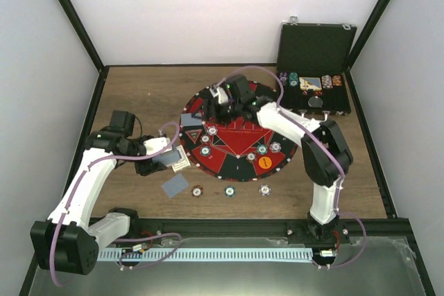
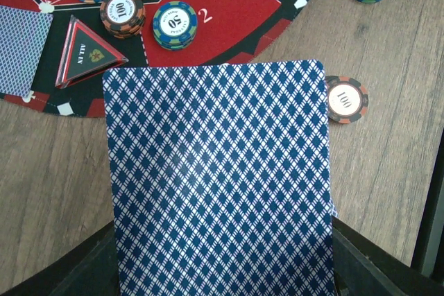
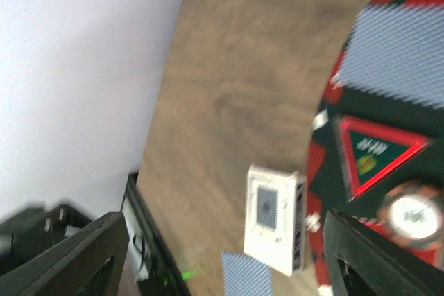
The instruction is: Distribute texas hold em gaming equipment
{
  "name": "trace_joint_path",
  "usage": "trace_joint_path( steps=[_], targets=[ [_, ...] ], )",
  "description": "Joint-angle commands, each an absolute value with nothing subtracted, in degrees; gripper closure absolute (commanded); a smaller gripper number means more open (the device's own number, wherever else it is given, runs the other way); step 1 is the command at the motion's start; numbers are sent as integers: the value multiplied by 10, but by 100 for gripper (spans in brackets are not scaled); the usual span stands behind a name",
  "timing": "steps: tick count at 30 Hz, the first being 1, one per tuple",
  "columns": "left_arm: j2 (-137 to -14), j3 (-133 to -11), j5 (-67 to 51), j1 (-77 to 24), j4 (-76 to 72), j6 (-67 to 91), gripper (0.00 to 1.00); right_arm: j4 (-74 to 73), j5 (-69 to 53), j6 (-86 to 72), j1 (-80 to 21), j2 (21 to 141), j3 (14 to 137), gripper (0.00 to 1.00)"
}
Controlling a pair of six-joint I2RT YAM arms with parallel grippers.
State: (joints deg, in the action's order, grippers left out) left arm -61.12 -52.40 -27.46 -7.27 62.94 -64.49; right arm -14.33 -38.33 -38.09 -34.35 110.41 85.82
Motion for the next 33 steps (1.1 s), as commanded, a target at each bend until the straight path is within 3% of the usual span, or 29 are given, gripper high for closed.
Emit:
trace_joint_path(
  steps=[1,9,33],
  targets=[
    [-605,-541,-287,-74,629,-649,96,-43,-436,-436,-403,1033,743,19],
    [-606,-539,-282,-75,623,-653,96,116,-472,-539,-478,973,615,18],
    [-599,-543,-285,-85,627,-652,96,148,-528,-566,-531,1142,751,21]
  ],
)
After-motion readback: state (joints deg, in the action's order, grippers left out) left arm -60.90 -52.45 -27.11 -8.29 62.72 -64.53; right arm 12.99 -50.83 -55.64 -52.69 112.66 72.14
